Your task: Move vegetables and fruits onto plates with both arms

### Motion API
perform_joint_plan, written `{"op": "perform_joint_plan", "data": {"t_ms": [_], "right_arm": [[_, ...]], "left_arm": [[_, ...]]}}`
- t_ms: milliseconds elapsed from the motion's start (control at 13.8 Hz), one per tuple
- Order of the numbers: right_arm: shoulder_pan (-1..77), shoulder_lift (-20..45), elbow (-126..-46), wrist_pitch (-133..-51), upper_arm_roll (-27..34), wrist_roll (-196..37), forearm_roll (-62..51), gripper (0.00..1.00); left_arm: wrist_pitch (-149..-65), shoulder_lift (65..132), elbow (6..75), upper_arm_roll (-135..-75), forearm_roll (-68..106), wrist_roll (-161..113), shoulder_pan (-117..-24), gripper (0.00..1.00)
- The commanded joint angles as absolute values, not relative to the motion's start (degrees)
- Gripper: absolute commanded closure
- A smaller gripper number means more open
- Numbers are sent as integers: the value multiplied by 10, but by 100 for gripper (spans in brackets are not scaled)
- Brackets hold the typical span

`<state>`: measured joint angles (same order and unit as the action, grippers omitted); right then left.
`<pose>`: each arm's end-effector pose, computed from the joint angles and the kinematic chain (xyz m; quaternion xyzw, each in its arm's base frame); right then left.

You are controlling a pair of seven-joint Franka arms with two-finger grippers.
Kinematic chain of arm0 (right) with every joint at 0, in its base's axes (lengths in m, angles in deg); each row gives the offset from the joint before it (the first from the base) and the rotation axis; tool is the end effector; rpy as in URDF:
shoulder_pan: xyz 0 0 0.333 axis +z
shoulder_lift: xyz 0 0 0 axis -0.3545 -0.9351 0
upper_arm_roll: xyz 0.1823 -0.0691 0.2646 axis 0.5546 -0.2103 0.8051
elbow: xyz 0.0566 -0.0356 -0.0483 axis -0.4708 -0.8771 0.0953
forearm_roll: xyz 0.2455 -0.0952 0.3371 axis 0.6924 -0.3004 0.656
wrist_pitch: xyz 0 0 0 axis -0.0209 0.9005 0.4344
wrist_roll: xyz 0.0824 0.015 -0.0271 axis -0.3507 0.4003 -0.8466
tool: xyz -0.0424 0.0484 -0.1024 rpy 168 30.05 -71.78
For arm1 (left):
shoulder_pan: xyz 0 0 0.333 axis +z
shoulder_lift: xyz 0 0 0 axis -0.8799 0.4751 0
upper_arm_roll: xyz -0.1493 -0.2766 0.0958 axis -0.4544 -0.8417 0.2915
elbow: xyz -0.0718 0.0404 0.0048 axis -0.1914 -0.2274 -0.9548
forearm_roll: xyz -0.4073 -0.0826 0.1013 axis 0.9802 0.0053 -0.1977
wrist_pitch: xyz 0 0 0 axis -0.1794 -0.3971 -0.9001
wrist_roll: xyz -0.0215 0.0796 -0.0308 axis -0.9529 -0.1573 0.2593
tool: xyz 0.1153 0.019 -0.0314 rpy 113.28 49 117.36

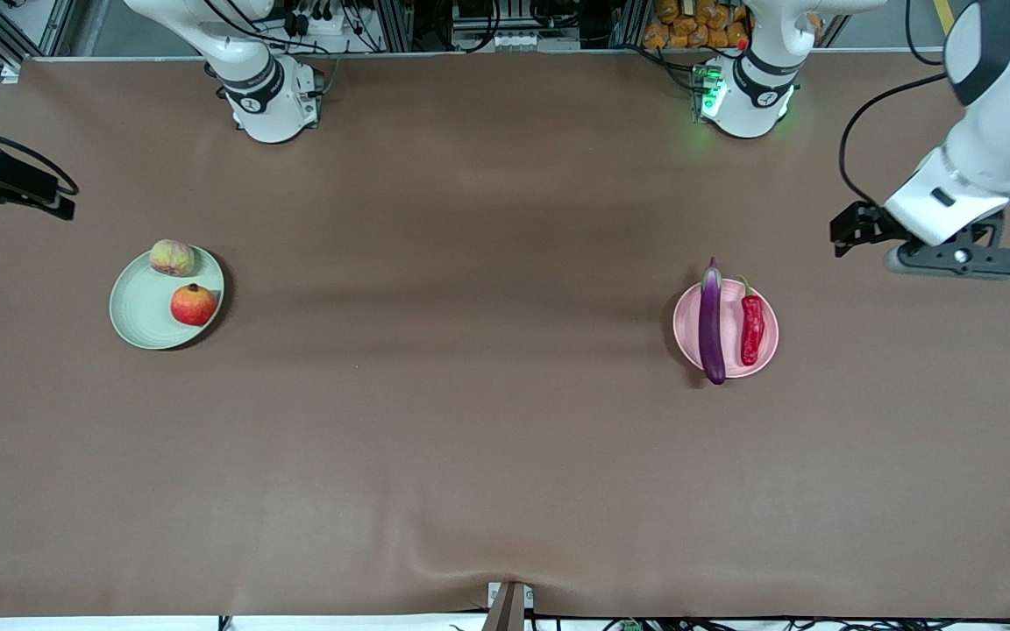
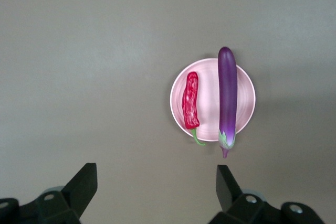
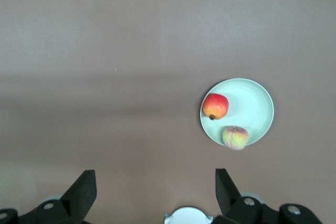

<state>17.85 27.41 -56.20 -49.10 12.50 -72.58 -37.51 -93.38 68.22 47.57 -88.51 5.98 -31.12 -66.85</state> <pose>0.6016 0.0122 0.6851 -0.9978 0.0028 0.0488 0.0447 0.5681 -0.0648 0.5394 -0.9961 0.0792 -0.0079 0.0375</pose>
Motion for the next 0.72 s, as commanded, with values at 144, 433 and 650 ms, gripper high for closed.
{"op": "perform_joint_plan", "data": {"t_ms": [144, 433, 650], "right_arm": [[209, 361, -679, -526, 86, -731, -411, 0], [212, 345, -622, -526, 84, -735, -419, 0], [218, 344, -627, -508, 80, -739, -433, 0]], "left_arm": [[-830, 680, 379, -918, 69, -285, -665, 0], [-727, 715, 264, -979, 90, -237, -620, 0], [-681, 738, 212, -977, 107, -205, -620, 0]]}}
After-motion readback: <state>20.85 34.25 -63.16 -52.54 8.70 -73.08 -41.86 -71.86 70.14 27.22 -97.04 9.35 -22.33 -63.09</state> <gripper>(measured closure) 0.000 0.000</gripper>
